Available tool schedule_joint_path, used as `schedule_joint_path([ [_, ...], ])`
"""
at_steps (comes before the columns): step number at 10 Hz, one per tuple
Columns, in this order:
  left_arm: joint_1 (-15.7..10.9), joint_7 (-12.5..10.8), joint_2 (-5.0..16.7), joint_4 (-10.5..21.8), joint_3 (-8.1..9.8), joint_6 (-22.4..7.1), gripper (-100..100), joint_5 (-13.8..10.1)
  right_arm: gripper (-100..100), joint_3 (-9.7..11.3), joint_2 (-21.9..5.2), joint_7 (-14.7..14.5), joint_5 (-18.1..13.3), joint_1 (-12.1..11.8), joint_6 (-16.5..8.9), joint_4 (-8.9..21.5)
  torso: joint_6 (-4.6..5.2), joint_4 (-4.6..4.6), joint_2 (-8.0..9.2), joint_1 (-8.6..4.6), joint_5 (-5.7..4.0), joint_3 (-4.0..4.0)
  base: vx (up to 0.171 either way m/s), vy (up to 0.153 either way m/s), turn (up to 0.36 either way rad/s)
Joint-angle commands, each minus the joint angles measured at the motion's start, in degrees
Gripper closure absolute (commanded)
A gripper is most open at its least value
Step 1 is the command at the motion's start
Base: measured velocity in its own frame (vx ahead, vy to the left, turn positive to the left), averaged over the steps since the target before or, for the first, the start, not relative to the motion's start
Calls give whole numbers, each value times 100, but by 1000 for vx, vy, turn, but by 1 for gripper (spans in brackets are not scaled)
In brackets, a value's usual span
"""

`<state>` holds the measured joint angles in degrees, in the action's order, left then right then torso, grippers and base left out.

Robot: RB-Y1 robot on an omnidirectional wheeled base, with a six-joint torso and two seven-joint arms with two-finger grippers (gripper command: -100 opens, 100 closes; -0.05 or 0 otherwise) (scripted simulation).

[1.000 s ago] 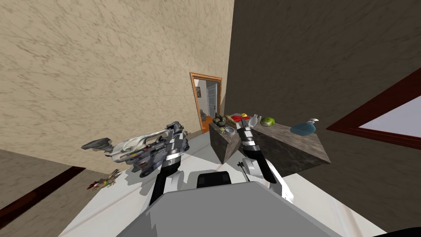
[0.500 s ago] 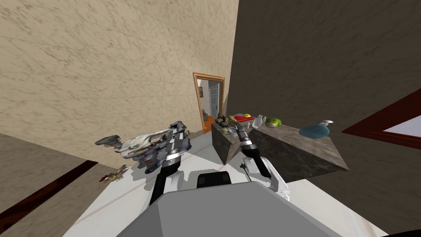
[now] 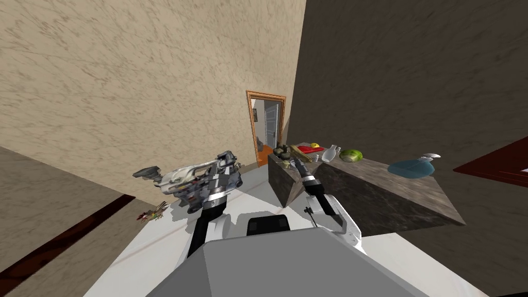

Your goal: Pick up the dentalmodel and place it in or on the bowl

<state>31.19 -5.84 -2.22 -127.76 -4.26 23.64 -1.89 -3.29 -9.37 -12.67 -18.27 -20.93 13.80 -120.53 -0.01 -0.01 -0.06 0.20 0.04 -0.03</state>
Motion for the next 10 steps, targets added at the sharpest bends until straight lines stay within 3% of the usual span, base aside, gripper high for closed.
schedule_joint_path([
  [1, 0, 0, 0, 0, 0, 0, 0, 0, -100, -2, 10, -188, -134, 41, -79, 91, 0, 0, 0, 0, 0, 0, 12, 47, 26],
  [6, 0, 0, 0, 0, 0, 0, 0, 0, -100, -243, -164, -980, -899, 290, -462, 770, 1, 0, -1, -4, -1, -1, 17, 55, 72],
  [7, 0, 0, 0, 0, 0, 0, 0, 0, -100, -243, -164, -1057, -917, 290, -462, 770, 1, -1, -3, 1, 1, -2, 19, 45, 35],
  [9, 0, 0, 0, 0, 0, 0, 0, 0, -100, -369, -256, -1435, -1311, 424, -663, 1137, 1, 0, 1, -1, 0, 1, 13, 60, 78],
  [10, 0, 0, 0, 0, 0, 0, 0, 0, -100, -369, -256, -1508, -1322, 424, -663, 1137, 1, 0, 1, 4, 1, 0, 15, 52, 44],
])
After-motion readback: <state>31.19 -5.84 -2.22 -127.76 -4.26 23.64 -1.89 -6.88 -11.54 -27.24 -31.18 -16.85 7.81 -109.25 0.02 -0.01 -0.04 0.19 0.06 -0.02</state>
